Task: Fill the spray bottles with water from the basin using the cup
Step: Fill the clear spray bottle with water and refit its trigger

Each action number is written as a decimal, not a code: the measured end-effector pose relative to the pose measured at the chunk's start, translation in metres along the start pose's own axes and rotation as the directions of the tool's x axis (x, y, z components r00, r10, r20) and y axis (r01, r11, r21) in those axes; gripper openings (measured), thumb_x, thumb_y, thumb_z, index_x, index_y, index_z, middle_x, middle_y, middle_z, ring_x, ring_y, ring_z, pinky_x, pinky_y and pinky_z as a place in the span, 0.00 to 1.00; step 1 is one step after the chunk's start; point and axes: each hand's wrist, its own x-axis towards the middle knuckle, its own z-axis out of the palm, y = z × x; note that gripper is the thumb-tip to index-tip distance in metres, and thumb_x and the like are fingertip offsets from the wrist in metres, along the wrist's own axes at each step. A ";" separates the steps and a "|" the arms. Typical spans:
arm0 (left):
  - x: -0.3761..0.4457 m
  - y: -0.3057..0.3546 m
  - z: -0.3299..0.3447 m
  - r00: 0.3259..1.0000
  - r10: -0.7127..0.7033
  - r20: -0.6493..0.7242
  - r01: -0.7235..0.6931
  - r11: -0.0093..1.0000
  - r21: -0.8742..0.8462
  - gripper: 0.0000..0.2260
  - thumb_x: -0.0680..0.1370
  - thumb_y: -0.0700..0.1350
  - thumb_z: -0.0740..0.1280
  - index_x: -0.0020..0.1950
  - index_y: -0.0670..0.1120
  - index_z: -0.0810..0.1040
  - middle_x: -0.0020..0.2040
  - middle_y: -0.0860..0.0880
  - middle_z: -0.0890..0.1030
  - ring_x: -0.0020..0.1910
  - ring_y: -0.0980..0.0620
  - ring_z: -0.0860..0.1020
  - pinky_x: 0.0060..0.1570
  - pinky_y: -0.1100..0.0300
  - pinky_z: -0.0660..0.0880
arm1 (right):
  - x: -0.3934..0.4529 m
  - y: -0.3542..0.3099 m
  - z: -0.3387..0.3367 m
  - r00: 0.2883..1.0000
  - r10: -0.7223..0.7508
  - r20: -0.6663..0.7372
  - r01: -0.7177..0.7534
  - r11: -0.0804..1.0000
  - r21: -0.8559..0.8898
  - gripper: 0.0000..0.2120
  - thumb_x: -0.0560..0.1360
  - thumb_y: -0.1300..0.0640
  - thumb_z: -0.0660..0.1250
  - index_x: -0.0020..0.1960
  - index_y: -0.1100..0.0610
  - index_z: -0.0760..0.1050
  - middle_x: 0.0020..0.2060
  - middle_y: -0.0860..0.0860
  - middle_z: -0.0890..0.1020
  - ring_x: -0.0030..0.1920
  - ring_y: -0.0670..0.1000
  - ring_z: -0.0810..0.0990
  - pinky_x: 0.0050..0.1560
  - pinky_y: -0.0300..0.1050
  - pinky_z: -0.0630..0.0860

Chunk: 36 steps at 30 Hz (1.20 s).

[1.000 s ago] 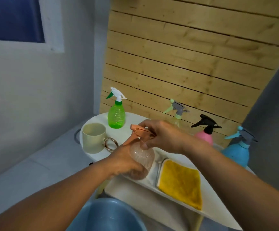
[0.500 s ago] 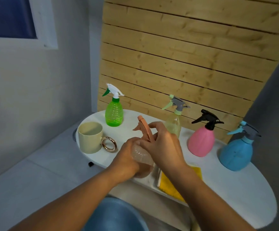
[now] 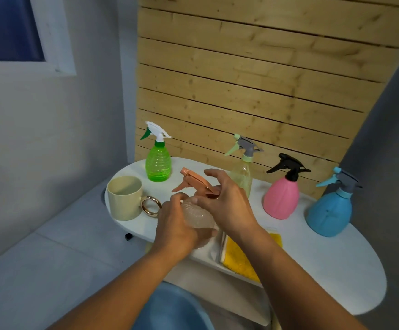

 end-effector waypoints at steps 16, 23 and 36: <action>-0.013 0.014 0.022 0.982 -0.037 -0.188 0.060 0.991 0.123 0.39 0.68 0.54 0.81 0.70 0.49 0.61 0.65 0.44 0.69 0.64 0.42 0.71 0.56 0.51 0.76 | -0.011 0.005 0.033 0.952 0.024 -0.305 -0.074 0.986 -0.152 0.34 0.68 0.43 0.77 0.68 0.41 0.64 0.48 0.49 0.83 0.53 0.54 0.81 0.54 0.53 0.79; -0.012 0.003 0.007 0.997 -0.001 0.072 -0.008 0.991 0.132 0.50 0.65 0.60 0.79 0.80 0.63 0.54 0.77 0.56 0.66 0.77 0.45 0.62 0.72 0.46 0.68 | -0.008 0.014 0.029 0.963 0.073 -0.259 -0.073 0.997 0.011 0.34 0.67 0.46 0.79 0.68 0.39 0.67 0.44 0.44 0.84 0.50 0.48 0.83 0.53 0.52 0.81; -0.024 0.019 0.025 0.985 -0.081 -0.153 0.104 0.984 0.145 0.42 0.72 0.56 0.78 0.77 0.50 0.56 0.70 0.44 0.66 0.69 0.42 0.68 0.62 0.50 0.74 | -0.002 0.011 0.035 0.918 0.066 -0.391 -0.128 0.983 -0.134 0.30 0.67 0.41 0.76 0.64 0.44 0.67 0.41 0.43 0.84 0.53 0.53 0.80 0.57 0.54 0.75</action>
